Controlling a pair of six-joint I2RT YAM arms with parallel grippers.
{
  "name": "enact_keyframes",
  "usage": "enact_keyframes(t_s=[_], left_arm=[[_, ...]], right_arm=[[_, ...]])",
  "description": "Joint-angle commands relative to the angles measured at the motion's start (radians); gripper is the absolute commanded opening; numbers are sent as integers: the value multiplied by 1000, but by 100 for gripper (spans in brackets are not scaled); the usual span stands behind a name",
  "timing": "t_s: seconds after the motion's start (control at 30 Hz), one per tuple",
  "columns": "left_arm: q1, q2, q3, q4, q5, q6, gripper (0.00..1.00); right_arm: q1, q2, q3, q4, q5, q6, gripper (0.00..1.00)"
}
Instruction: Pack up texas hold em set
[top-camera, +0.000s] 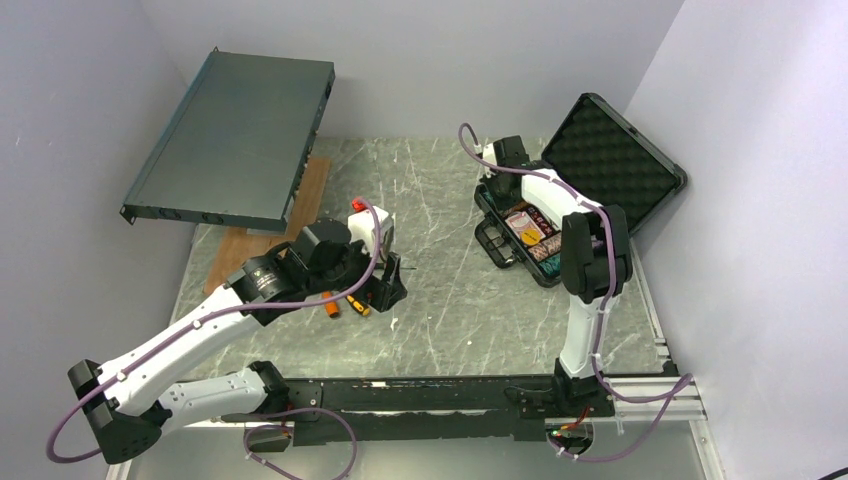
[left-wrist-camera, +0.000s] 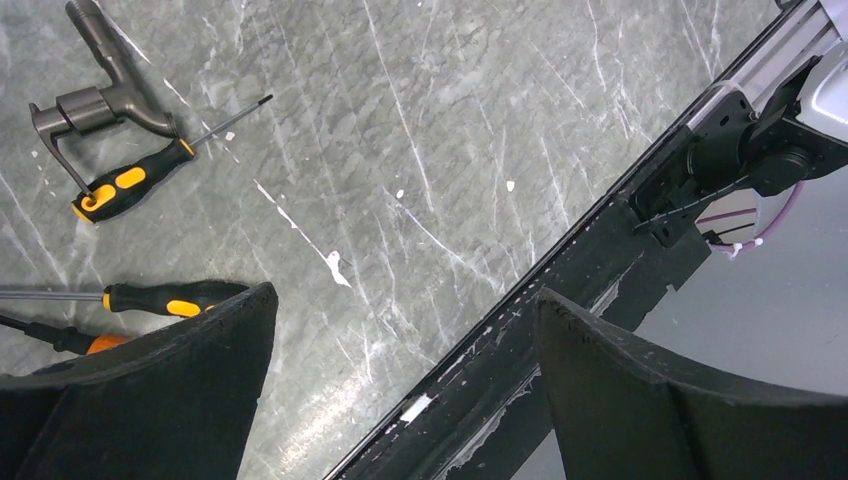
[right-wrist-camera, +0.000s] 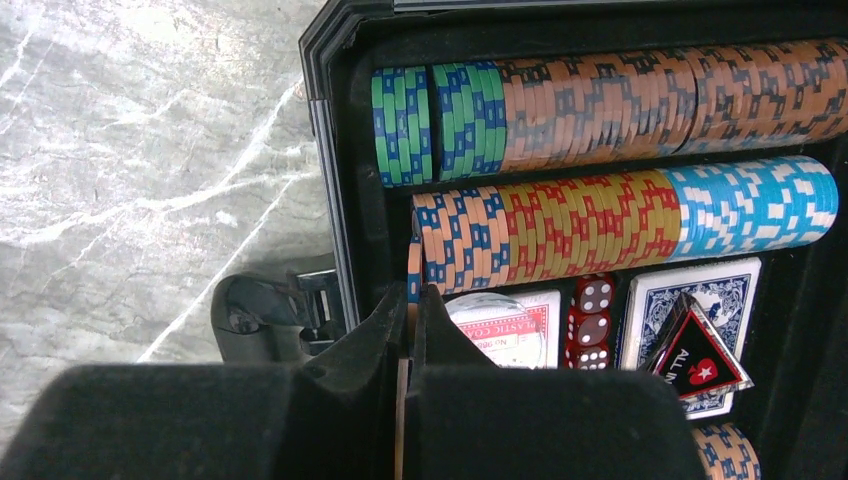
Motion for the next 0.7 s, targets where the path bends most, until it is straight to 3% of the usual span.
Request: enact_keyframes(t_s=[0.0,0.13,0.23,0.67], left_arm=[[3,3,45,10,14,9,99],[3,6,50,9,17,10,99],[3,10,52,9,17,12,99],[3,3,40,17,33,11,99]], right_arm=[[-2,20,48,35,22,-10,0],[2,22,52,40,8,-8,0],[9,8,49,52,2,-2,10],[10,-108,24,52,30,81,31]])
